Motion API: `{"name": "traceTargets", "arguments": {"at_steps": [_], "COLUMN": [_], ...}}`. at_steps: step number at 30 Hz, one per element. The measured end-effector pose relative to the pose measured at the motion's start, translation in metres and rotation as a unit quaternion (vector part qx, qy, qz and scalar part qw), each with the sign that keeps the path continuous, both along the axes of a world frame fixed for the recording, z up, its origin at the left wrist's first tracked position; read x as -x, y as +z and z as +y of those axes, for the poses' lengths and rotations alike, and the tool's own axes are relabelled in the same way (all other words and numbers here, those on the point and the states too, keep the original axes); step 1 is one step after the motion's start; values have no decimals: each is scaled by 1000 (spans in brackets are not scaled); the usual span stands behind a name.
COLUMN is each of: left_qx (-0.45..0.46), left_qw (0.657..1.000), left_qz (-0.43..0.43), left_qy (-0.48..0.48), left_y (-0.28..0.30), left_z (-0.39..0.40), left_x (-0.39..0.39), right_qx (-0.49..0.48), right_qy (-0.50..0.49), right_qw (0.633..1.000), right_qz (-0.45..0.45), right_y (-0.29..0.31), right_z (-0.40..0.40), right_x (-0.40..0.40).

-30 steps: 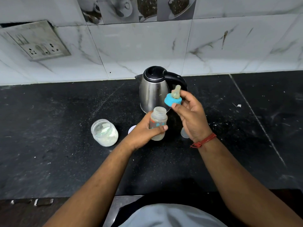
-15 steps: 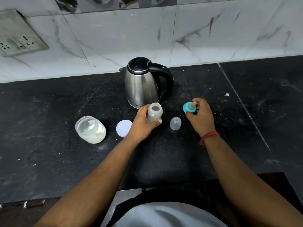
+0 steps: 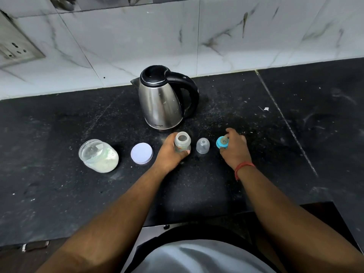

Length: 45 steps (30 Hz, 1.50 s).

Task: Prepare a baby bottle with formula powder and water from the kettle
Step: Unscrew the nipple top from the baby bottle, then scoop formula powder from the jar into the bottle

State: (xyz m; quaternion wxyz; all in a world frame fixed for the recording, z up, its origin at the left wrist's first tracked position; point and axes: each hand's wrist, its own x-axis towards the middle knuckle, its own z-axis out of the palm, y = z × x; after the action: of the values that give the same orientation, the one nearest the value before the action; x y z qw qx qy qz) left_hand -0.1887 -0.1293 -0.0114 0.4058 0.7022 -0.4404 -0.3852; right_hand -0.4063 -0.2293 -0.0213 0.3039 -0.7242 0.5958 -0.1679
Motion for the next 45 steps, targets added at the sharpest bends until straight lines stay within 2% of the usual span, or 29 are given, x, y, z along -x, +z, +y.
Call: {"name": "traceTargets", "arguments": {"at_steps": [4, 7, 11, 15, 20, 25, 32, 37, 41, 45], "left_qx": [-10, -17, 19, 77, 157, 187, 209, 176, 82, 7], "left_qw": [1000, 999, 998, 995, 985, 975, 953, 943, 974, 989], "left_qz": [15, 38, 50, 46, 7, -63, -128, -97, -17, -2], "left_qy": [1, -8, 11, 44, 69, 101, 180, 265, 209, 148], "left_y": [-4, -4, 0, 14, 41, 62, 65, 44, 21, -2], "left_z": [1, 4, 13, 23, 34, 55, 100, 138, 162, 171], "left_x": [-4, -6, -11, -19, -29, -57, -126, -189, -207, -211], "right_qx": [-2, 45, 147, 179, 225, 247, 151, 25, -68, -141], "right_qy": [12, 17, 23, 31, 62, 129, 223, 281, 280, 260], "right_qw": [1000, 999, 987, 978, 960, 940, 935, 942, 945, 940], "right_qz": [8, -18, -67, -99, -156, -195, -230, -180, -153, -168], "right_y": [1, 8, 23, 41, 60, 74, 71, 51, 37, 33], "right_z": [1, 6, 10, 11, 22, 45, 86, 107, 112, 117], "right_x": [1, 0, -7, -27, -64, -122, -202, -246, -270, -285]}}
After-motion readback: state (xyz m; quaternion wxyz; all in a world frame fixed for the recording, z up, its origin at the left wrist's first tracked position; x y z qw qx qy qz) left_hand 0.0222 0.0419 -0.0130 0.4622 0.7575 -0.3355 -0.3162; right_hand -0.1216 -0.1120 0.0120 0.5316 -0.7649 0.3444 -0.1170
